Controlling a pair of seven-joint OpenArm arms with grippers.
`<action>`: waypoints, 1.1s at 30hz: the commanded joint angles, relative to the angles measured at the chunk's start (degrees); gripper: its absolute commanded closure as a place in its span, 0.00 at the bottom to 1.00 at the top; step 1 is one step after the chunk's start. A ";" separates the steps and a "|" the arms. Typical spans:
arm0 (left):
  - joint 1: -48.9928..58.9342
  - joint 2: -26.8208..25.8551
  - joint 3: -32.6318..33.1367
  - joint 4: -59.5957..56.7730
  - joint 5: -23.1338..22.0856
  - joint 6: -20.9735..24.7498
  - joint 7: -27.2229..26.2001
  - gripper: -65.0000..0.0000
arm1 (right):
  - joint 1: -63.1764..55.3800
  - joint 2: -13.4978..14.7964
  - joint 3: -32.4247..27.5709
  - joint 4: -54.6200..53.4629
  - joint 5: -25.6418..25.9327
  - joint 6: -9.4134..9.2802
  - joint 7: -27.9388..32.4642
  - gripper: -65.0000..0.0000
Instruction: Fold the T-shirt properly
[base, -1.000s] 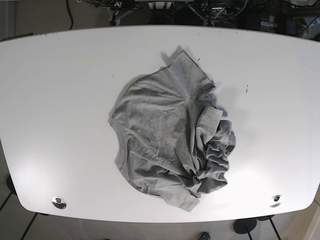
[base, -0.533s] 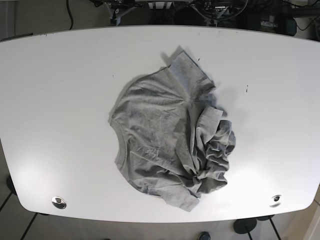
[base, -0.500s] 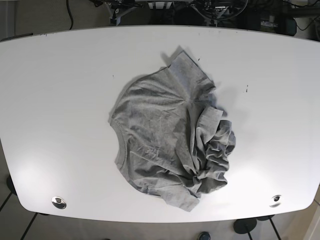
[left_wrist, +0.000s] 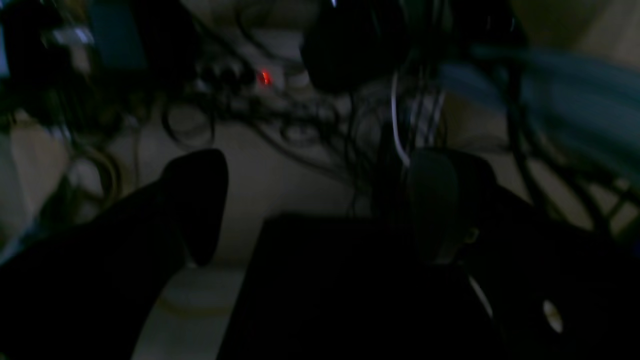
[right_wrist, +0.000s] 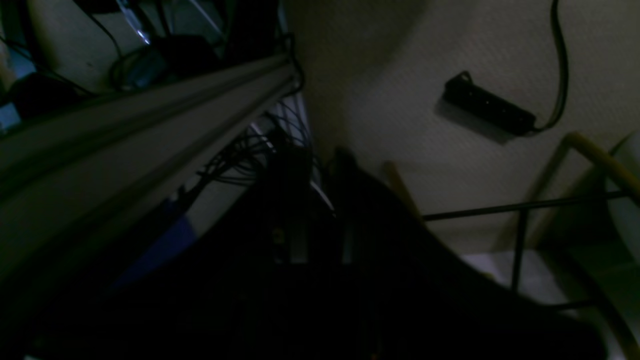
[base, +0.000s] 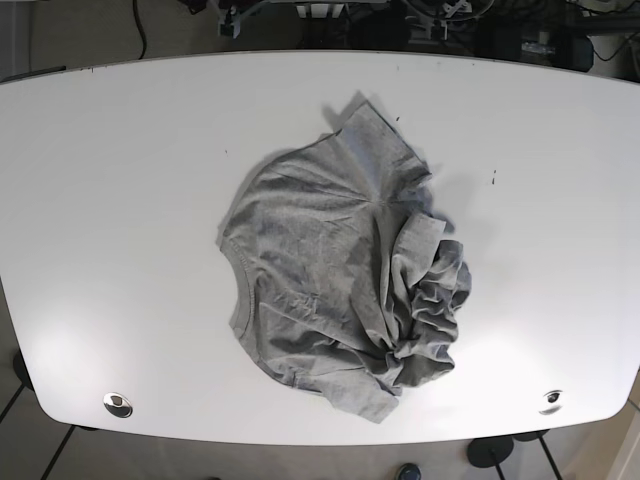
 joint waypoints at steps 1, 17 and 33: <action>4.60 0.15 -0.04 6.74 0.06 -0.05 -0.43 0.20 | -3.42 0.82 0.07 3.96 -0.37 0.30 0.35 0.87; 44.42 -1.43 -7.86 66.26 -0.03 -0.05 5.82 0.20 | -35.95 4.60 0.07 44.23 -0.37 0.30 0.17 0.88; 50.13 2.35 -16.83 94.21 -0.11 -0.14 5.82 0.20 | -43.86 6.89 6.22 75.79 -0.54 0.39 0.17 0.88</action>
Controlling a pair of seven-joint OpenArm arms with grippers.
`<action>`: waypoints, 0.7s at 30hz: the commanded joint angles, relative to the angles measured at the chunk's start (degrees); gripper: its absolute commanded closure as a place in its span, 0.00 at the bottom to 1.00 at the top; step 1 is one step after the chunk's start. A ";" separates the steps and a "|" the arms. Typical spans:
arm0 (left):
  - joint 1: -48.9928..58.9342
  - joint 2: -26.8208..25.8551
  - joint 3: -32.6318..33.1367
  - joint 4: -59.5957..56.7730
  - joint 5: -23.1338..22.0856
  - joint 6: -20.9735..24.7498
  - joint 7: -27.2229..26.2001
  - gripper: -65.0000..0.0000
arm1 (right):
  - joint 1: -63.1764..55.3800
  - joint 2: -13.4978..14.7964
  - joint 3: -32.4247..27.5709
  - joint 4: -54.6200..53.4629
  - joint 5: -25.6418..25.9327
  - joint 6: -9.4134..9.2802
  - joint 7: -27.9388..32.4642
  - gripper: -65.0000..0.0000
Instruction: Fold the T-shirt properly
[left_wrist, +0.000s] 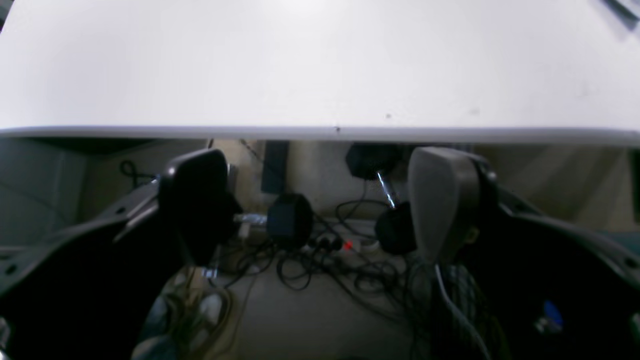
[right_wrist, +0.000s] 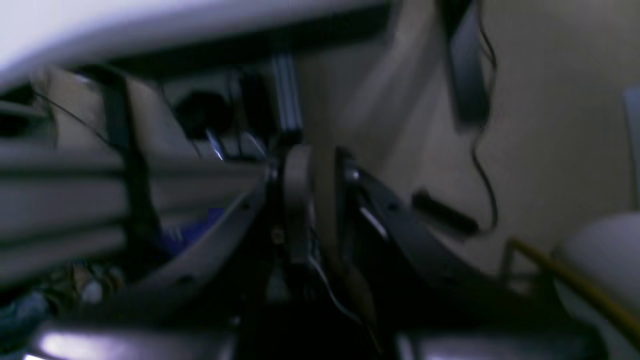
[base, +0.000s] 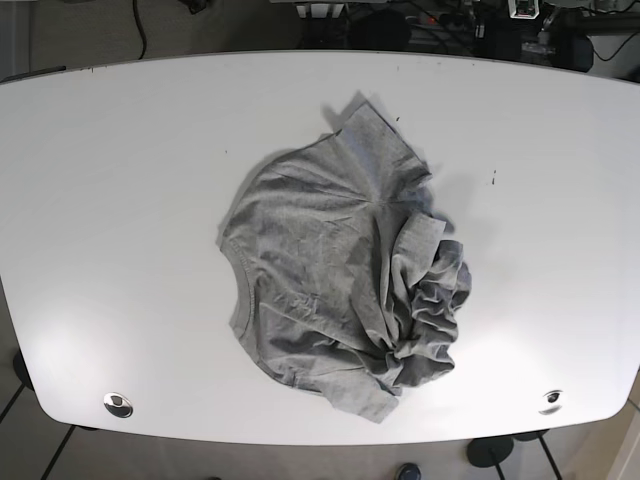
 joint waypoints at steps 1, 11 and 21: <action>-2.29 -0.19 -1.22 0.86 0.00 0.08 -1.53 0.20 | 1.85 1.34 0.19 1.67 -0.32 0.34 1.70 0.87; -17.32 0.08 -2.46 0.77 0.35 0.08 -1.44 0.00 | 20.66 2.49 0.01 1.67 -0.24 0.34 -2.34 0.77; -26.02 -0.10 -2.37 0.51 0.44 -0.01 -1.44 0.00 | 49.06 -0.15 0.19 -0.70 0.20 0.52 -28.01 0.19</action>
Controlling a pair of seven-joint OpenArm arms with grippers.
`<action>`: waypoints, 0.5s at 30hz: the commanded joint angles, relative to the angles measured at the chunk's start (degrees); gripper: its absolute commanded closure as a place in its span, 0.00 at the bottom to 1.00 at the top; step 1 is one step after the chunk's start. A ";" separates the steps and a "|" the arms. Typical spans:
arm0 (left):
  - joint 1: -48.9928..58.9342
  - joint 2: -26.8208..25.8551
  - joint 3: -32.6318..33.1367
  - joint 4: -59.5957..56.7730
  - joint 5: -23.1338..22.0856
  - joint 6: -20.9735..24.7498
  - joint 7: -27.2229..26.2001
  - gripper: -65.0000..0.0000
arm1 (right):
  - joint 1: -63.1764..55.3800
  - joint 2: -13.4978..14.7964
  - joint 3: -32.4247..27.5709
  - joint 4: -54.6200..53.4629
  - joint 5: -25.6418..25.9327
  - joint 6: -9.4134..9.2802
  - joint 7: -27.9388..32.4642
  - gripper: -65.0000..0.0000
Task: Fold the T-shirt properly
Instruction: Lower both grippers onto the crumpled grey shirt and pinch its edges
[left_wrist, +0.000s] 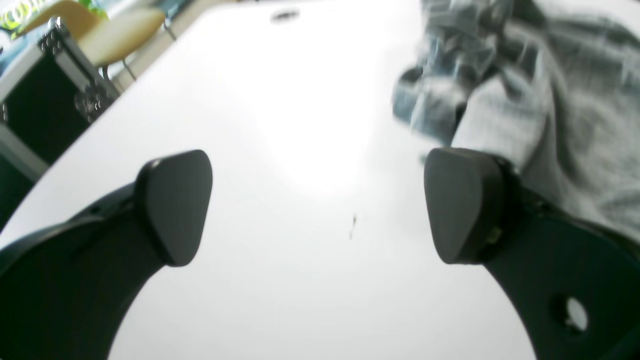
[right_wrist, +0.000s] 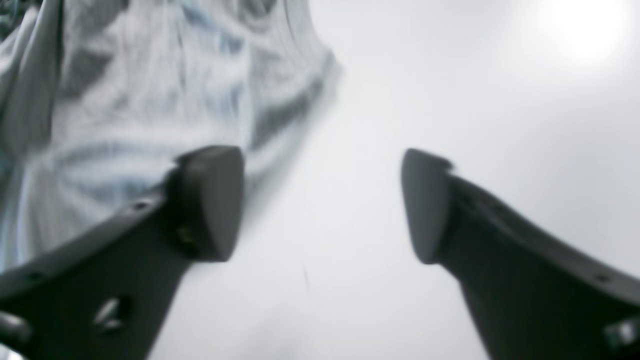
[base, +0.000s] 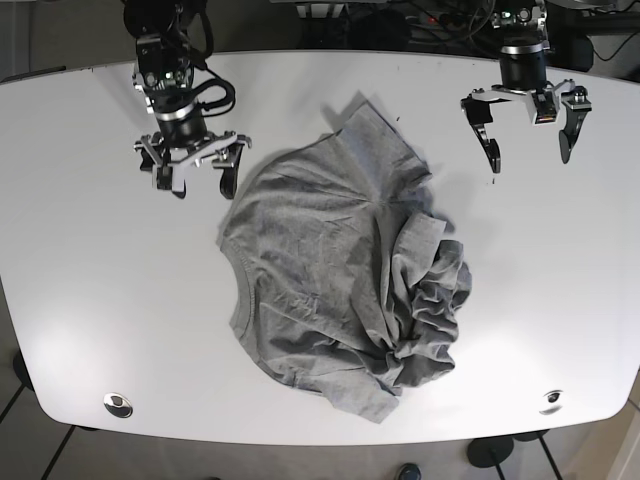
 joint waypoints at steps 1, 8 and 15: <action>0.47 -0.14 -0.12 0.88 0.20 0.01 -1.27 0.00 | 4.99 -0.77 0.10 -1.08 0.16 0.54 -1.93 0.15; -0.68 -0.41 -0.12 -1.67 0.20 0.01 -1.27 0.00 | 17.38 0.82 0.10 -17.79 16.25 0.36 -4.83 0.15; -2.08 -0.41 -0.03 -1.84 0.20 0.01 -1.27 0.00 | 20.63 0.55 -0.34 -28.34 24.16 0.45 -4.83 0.15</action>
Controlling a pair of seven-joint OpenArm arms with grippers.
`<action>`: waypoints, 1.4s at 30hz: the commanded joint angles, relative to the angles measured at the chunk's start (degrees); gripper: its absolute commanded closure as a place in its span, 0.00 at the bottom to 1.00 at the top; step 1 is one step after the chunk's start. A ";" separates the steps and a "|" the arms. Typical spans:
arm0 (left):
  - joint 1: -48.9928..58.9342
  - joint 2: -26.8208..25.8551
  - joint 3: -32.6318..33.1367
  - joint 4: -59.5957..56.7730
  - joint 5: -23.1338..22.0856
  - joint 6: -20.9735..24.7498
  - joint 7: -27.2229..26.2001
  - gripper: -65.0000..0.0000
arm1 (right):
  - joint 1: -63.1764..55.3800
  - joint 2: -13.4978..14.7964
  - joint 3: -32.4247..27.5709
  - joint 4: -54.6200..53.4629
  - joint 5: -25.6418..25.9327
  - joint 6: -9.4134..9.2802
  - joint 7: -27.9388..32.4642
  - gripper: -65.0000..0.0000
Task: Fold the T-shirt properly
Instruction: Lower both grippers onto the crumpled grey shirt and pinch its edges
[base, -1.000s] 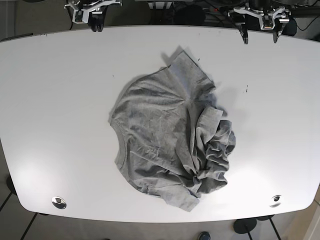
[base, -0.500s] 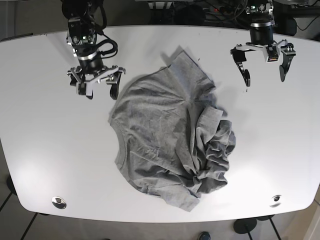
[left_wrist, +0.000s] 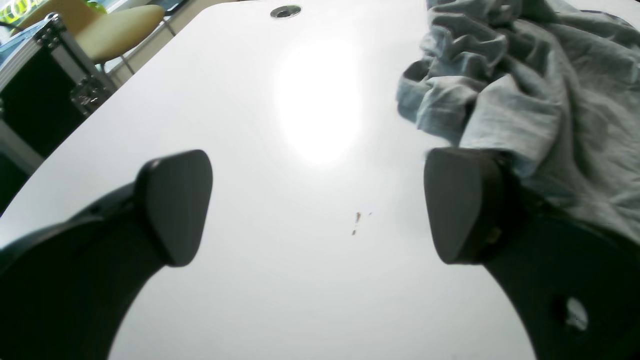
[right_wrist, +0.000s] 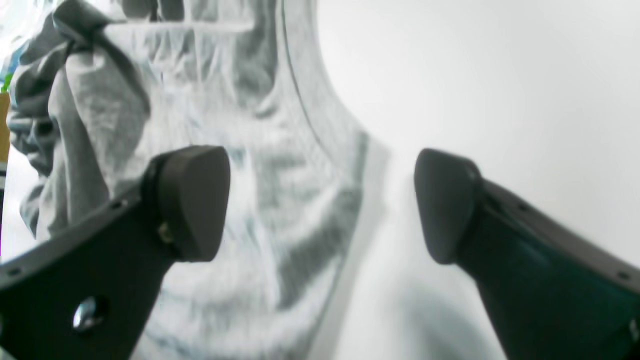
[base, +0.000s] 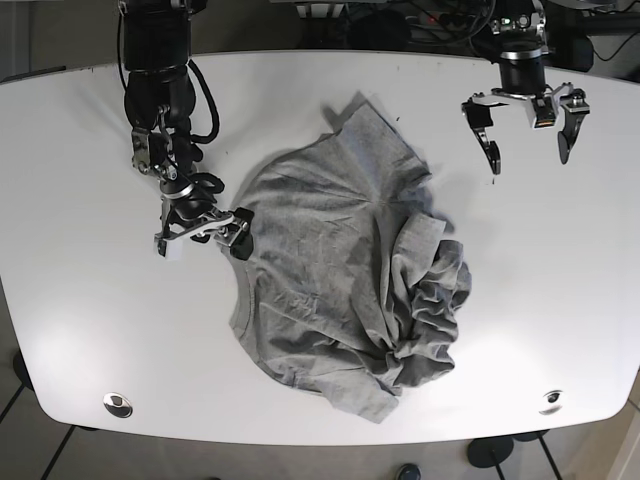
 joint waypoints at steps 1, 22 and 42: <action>-0.64 -0.23 -0.05 0.80 0.17 -0.01 -1.46 0.00 | 0.31 -1.73 -0.25 -1.28 -0.06 -0.38 -2.36 0.15; -21.39 -0.23 1.44 0.36 -0.09 -1.42 20.52 0.00 | -1.98 -1.11 -0.16 3.47 -0.06 -0.20 -2.18 0.97; -29.83 0.12 2.24 -15.02 -0.27 -19.26 21.92 0.00 | -5.23 17.26 6.26 37.31 0.03 -0.11 -2.27 0.97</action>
